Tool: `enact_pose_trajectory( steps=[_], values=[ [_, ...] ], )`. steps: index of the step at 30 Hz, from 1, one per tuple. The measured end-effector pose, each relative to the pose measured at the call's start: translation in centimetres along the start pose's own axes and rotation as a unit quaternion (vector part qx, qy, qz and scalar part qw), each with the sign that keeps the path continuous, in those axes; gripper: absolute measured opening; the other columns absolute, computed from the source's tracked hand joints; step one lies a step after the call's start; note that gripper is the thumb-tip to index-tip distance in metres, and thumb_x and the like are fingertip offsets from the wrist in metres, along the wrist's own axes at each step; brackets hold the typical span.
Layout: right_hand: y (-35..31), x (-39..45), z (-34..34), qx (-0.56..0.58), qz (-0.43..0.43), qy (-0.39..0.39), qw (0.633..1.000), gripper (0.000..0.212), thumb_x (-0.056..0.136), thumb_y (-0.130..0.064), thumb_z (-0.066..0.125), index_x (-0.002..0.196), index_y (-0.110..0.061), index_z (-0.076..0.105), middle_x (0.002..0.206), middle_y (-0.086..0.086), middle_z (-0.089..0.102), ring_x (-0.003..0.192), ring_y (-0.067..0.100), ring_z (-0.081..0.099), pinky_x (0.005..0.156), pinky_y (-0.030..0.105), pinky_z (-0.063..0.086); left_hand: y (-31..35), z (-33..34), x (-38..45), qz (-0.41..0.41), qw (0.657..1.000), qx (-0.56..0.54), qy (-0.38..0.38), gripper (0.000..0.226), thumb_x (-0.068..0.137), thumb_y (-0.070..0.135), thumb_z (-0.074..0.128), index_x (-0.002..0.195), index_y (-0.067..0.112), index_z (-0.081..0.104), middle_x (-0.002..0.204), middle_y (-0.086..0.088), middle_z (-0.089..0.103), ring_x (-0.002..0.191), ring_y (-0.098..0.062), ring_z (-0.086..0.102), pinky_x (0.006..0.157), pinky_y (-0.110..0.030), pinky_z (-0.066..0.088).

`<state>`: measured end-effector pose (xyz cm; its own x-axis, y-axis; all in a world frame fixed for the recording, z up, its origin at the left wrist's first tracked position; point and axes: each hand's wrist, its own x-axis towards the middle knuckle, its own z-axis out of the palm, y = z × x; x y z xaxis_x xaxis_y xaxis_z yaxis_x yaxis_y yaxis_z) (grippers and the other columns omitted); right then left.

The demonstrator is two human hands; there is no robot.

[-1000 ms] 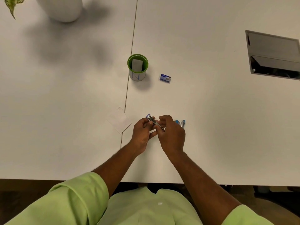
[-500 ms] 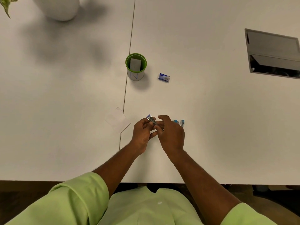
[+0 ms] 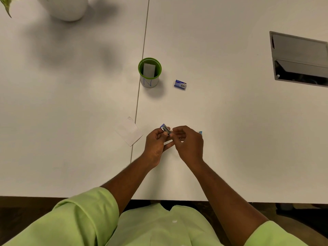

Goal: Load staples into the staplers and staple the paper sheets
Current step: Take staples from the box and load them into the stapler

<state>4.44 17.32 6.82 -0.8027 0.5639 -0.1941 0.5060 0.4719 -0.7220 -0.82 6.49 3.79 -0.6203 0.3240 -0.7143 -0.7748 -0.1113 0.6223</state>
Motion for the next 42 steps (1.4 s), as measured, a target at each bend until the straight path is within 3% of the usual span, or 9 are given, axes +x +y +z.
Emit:
enact_pose_trajectory(
  steps=[5, 14, 20, 26, 32, 35, 42],
  values=[
    [0.5, -0.1, 0.0, -0.017, -0.017, -0.016, 1.000, 0.019, 0.084, -0.012, 0.067, 0.096, -0.023, 0.076, 0.091, -0.014, 0.074, 0.078, 0.003, 0.069, 0.073, 0.022, 0.056, 0.0, -0.3, 0.1, 0.004, 1.000, 0.018, -0.001, 0.023, 0.104, 0.005, 0.050, 0.119, 0.008, 0.067, 0.116, -0.014, 0.073, 0.104, -0.024, 0.073, 0.077, -0.032, 0.061],
    [0.8, 0.1, 0.0, -0.020, 0.008, -0.022, 1.000, 0.011, 0.084, -0.017, 0.075, 0.089, -0.026, 0.075, 0.084, -0.016, 0.074, 0.076, -0.002, 0.068, 0.068, 0.008, 0.048, -0.2, -0.3, 0.1, 0.013, 0.999, 0.030, 0.002, 0.022, 0.103, 0.003, 0.050, 0.117, 0.008, 0.066, 0.118, -0.015, 0.071, 0.105, -0.026, 0.072, 0.082, -0.037, 0.062],
    [0.8, 0.7, -1.1, -0.019, 0.009, -0.099, 0.995, 0.016, 0.086, -0.023, 0.074, 0.098, -0.033, 0.075, 0.077, -0.014, 0.074, 0.072, -0.002, 0.069, 0.065, 0.014, 0.052, -0.5, -0.8, 0.1, 0.014, 0.999, 0.049, -0.001, 0.021, 0.102, 0.003, 0.055, 0.119, 0.006, 0.066, 0.116, -0.014, 0.070, 0.099, -0.024, 0.074, 0.078, -0.034, 0.062],
    [0.2, 2.4, -2.7, -0.084, -0.032, -0.167, 0.982, 0.023, 0.095, -0.022, 0.059, 0.103, -0.037, 0.075, 0.083, -0.013, 0.075, 0.072, 0.002, 0.069, 0.069, 0.027, 0.054, -0.3, -0.9, 0.1, 0.005, 0.998, 0.058, -0.012, 0.019, 0.103, 0.003, 0.052, 0.111, 0.009, 0.068, 0.108, -0.013, 0.075, 0.098, -0.025, 0.075, 0.075, -0.033, 0.062],
    [-0.5, 3.6, -3.8, -0.184, -0.152, -0.210, 0.948, 0.020, 0.086, -0.021, 0.072, 0.103, -0.032, 0.076, 0.090, -0.009, 0.072, 0.080, 0.008, 0.063, 0.076, 0.032, 0.052, 0.1, -0.6, 0.2, -0.010, 0.998, 0.053, -0.031, 0.016, 0.101, 0.004, 0.057, 0.104, 0.014, 0.068, 0.099, -0.008, 0.076, 0.085, -0.017, 0.077, 0.067, -0.029, 0.061],
    [-0.8, 3.9, -4.1, -0.221, -0.202, -0.242, 0.923, 0.026, 0.084, -0.014, 0.075, 0.107, -0.025, 0.077, 0.096, -0.004, 0.072, 0.087, 0.016, 0.066, 0.079, 0.035, 0.053, 0.1, -0.7, 0.3, -0.013, 0.997, 0.060, -0.038, 0.013, 0.098, 0.005, 0.061, 0.109, 0.009, 0.068, 0.105, -0.013, 0.075, 0.089, -0.021, 0.076, 0.070, -0.033, 0.062],
    [-0.9, 4.3, -4.3, -0.263, -0.216, -0.285, 0.896, 0.031, 0.083, -0.019, 0.078, 0.113, -0.027, 0.076, 0.100, -0.005, 0.070, 0.090, 0.015, 0.064, 0.082, 0.036, 0.053, -0.2, -0.8, 0.4, -0.024, 0.995, 0.084, -0.049, 0.018, 0.097, 0.002, 0.062, 0.114, 0.005, 0.067, 0.100, -0.011, 0.075, 0.085, -0.020, 0.076, 0.070, -0.033, 0.062]
  ],
)
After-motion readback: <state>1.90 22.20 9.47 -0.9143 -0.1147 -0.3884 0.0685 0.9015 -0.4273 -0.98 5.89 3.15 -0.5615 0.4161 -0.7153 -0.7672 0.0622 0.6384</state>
